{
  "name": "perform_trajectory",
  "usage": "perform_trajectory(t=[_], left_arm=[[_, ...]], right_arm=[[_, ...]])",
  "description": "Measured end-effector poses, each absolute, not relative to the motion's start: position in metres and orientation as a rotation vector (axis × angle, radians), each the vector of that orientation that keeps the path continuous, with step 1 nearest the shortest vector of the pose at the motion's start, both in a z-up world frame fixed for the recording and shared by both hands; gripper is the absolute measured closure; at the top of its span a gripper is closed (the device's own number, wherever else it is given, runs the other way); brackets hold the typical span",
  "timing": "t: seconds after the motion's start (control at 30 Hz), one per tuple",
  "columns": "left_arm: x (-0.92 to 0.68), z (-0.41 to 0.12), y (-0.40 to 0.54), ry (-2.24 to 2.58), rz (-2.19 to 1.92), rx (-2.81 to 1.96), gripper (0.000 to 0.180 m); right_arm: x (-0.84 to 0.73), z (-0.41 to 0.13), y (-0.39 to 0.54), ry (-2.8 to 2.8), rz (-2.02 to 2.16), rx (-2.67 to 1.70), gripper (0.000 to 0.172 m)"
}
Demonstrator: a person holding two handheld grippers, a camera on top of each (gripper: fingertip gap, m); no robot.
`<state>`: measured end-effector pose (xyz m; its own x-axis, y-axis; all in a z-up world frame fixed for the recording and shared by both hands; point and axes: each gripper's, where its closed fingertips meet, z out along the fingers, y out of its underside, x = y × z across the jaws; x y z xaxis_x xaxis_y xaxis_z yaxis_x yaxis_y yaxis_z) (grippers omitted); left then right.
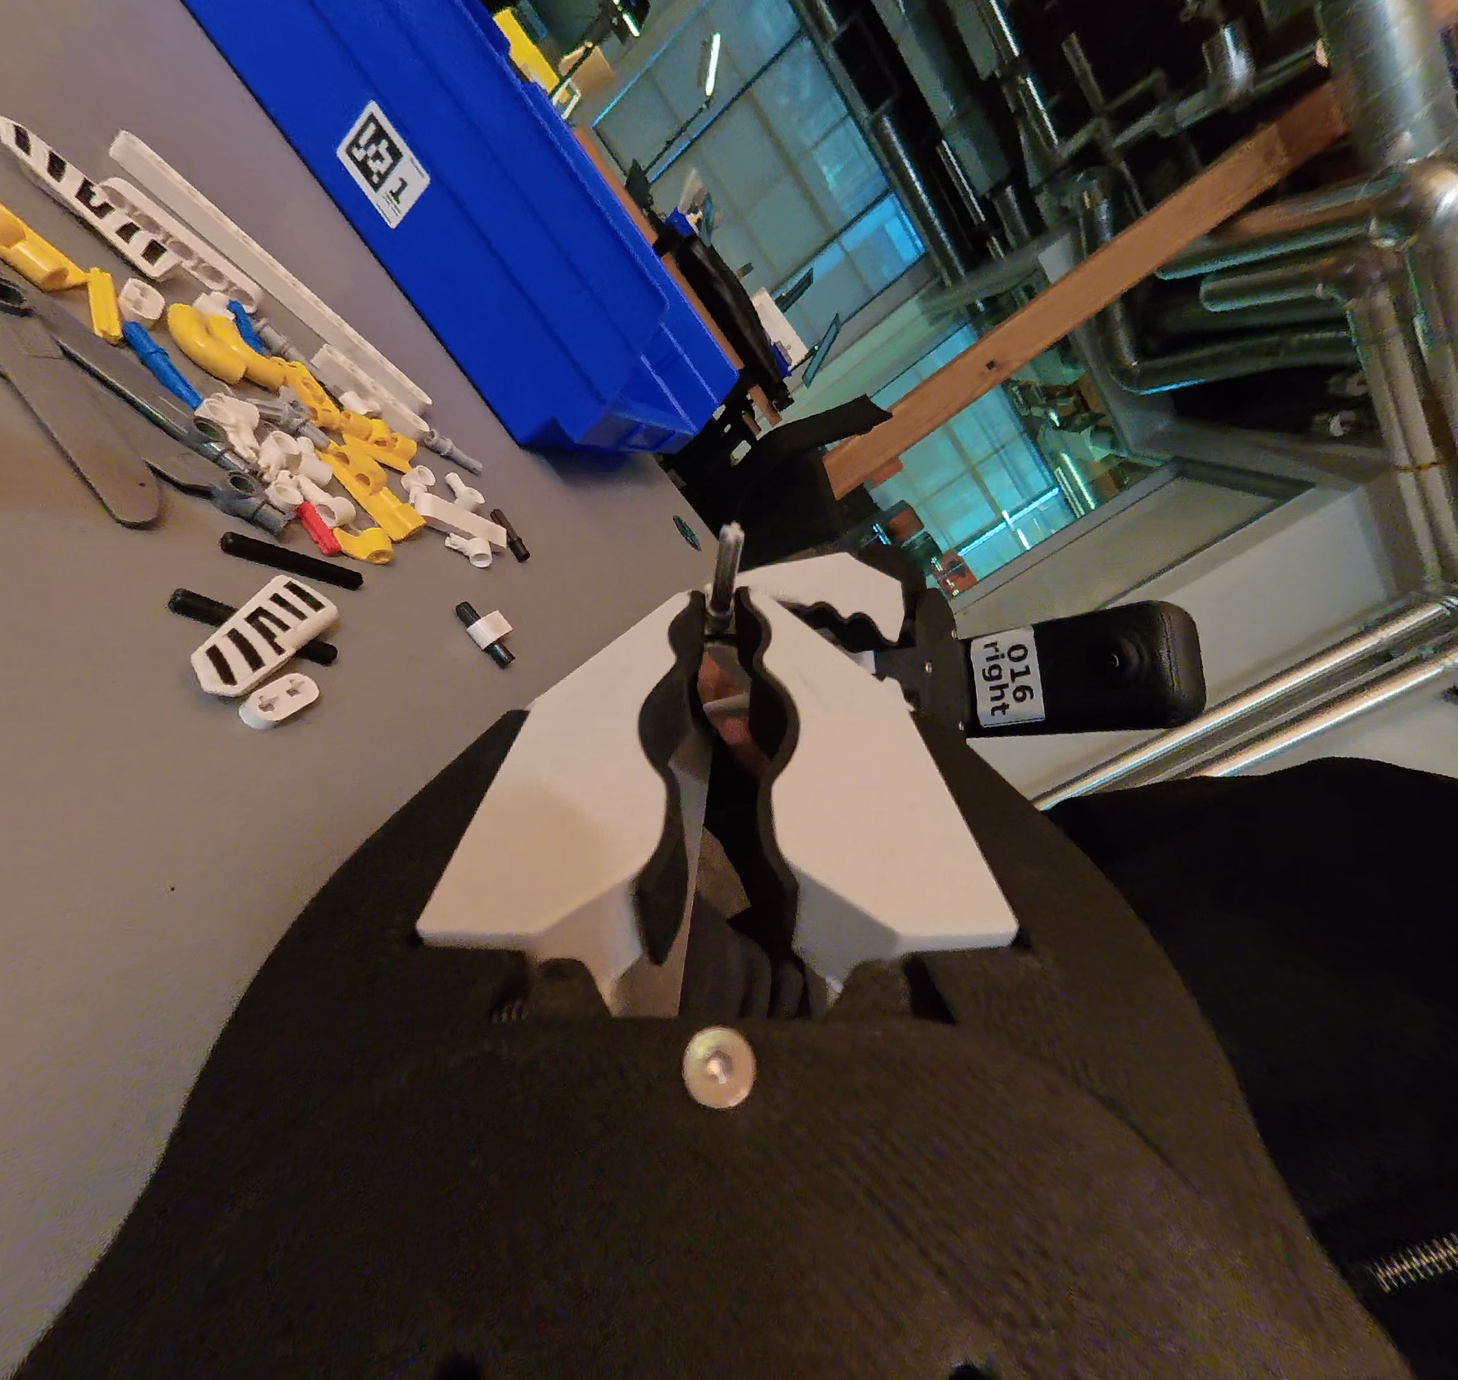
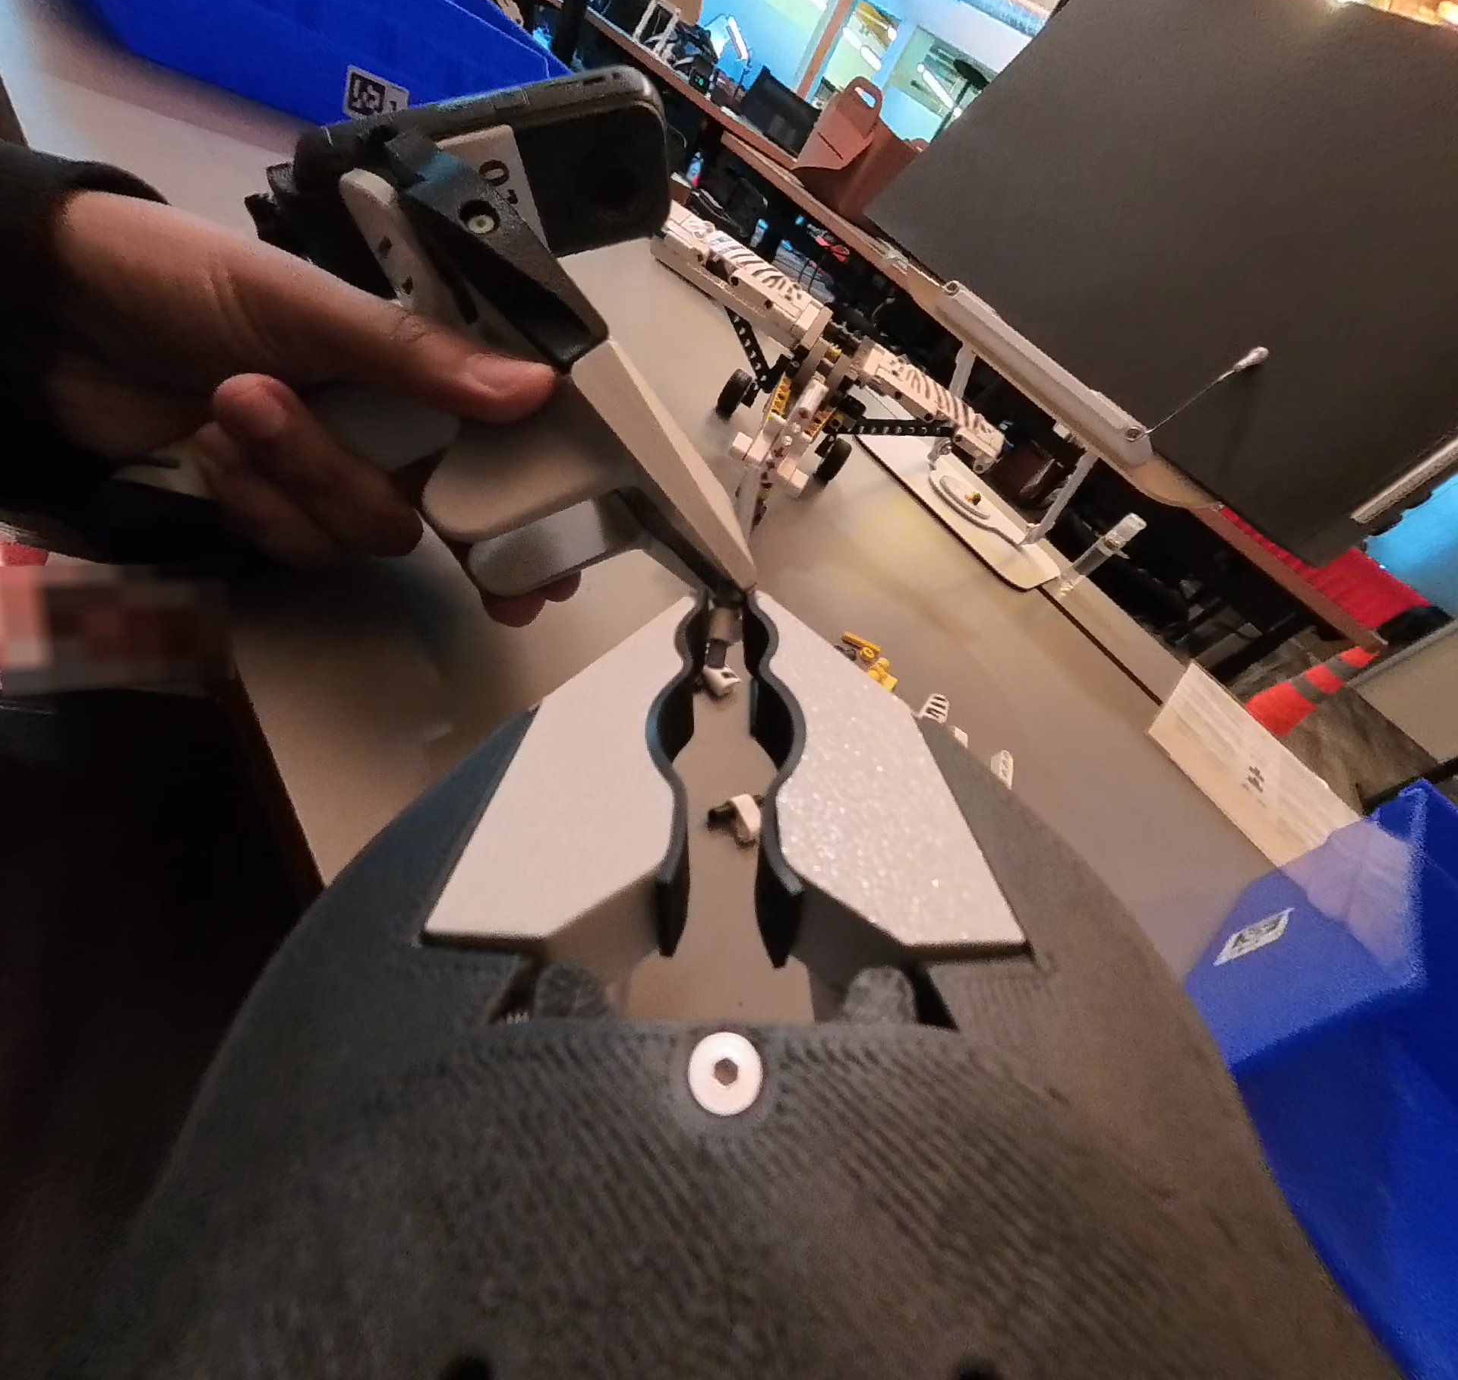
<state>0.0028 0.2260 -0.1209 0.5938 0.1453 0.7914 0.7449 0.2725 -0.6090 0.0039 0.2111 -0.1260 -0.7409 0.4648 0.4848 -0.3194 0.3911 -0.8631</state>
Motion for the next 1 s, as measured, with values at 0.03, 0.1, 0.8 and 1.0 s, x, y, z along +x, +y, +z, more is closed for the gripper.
perform_trajectory(t=[0.03,0.1,0.8,1.0], left_arm=[[0.003,-0.121,0.226,-0.882,-0.488,-1.257,0.178],[0.004,-0.120,0.226,-0.875,-0.503,-1.253,0.178],[0.008,-0.087,0.205,-0.691,-0.451,-1.054,0.178],[0.015,-0.085,0.210,-0.642,-0.432,-1.090,0.179]], right_arm=[[0.004,-0.126,0.211,-1.942,1.420,-0.118,0.165],[0.005,-0.125,0.211,-1.940,1.435,-0.115,0.165],[0.012,-0.096,0.202,-2.041,2.317,-0.786,0.139],[0.019,-0.090,0.195,-2.008,2.656,-0.914,0.159]])
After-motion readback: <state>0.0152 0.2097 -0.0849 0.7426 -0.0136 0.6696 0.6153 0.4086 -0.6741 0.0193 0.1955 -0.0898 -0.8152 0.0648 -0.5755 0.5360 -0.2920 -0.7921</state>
